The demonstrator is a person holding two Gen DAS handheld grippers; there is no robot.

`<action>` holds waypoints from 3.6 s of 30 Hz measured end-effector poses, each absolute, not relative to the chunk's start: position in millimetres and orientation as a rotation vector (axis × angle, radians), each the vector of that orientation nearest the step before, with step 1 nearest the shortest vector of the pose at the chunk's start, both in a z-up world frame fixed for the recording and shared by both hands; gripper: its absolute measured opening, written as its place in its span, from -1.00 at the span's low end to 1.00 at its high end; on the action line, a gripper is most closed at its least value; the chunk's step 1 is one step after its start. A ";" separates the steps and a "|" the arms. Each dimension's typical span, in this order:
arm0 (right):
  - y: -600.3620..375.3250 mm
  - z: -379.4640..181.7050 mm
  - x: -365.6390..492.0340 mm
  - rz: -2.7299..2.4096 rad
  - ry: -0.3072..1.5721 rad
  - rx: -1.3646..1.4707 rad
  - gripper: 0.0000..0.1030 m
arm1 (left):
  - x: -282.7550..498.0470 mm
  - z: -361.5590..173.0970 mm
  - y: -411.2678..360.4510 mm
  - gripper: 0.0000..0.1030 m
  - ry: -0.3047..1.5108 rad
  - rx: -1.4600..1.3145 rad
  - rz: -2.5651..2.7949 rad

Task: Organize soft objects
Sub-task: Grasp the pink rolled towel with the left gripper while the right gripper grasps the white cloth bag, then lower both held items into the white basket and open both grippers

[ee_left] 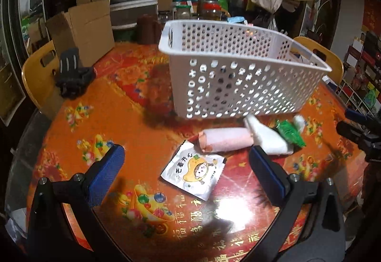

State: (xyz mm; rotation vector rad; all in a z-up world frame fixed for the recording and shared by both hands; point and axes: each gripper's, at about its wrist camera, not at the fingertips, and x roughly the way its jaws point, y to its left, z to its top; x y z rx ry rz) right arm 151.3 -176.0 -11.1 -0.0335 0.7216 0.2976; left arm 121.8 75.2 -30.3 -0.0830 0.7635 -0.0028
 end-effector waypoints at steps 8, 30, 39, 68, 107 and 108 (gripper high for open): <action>-164.5 -45.9 173.4 0.323 0.803 -0.049 0.70 | 154.1 -55.6 62.4 1.00 0.826 -0.090 -0.042; -145.0 -68.9 212.4 0.351 0.896 -0.097 -0.21 | 207.1 -84.3 20.4 1.00 0.899 -0.008 -0.083; -141.4 -70.2 212.7 0.355 0.905 -0.102 -0.37 | 210.9 -90.2 26.2 0.78 0.918 -0.028 -0.102; -164.3 47.7 158.1 0.413 0.649 -0.080 -0.41 | 138.2 57.0 53.7 0.39 0.587 -0.025 -0.169; -129.8 18.9 307.3 0.400 0.788 -0.182 -0.29 | 333.4 15.4 32.6 0.56 0.862 0.049 -0.174; -130.8 19.7 306.4 0.401 0.779 -0.181 -0.20 | 332.0 17.5 32.2 0.68 0.855 0.050 -0.172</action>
